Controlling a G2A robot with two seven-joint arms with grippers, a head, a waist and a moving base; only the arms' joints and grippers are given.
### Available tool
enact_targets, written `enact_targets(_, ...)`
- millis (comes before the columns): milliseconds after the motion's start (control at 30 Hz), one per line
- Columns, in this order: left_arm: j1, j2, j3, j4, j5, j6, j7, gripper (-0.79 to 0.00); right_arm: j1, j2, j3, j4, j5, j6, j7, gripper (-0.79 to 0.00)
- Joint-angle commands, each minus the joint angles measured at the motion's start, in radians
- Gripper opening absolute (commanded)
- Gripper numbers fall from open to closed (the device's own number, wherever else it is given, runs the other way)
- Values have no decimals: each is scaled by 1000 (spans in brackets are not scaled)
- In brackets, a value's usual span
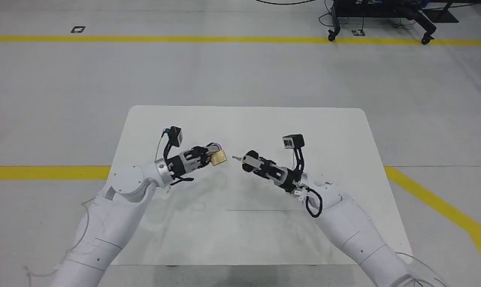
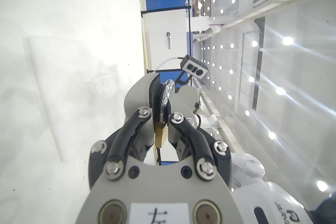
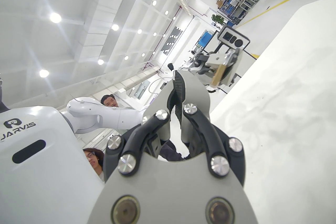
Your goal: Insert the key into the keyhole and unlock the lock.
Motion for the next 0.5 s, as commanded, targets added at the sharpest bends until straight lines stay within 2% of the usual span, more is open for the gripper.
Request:
enact_targets(0,-10,-5,6,-15,-31,88,55,-785,-12,5,17,-4,-16,74,-27,-785)
enact_targets(33,-21,-7,11,-24,-25,140,74,-785,-27,8,26,-11,-19,107,-43,-785)
enact_targets(100,-33,-8,15,-42,3,173,104,-785,-60,18,57,-33,-36,158,-75,-785)
enact_targets(233,-30,-7,-4,-63,5,163,123,-785,-143,36,116,-135,-38,238,-120,-785)
enact_targets(467,-30,-7,-4,-63,5,163,123,-785,-143,36,116,-135,-38,238,-120,-785)
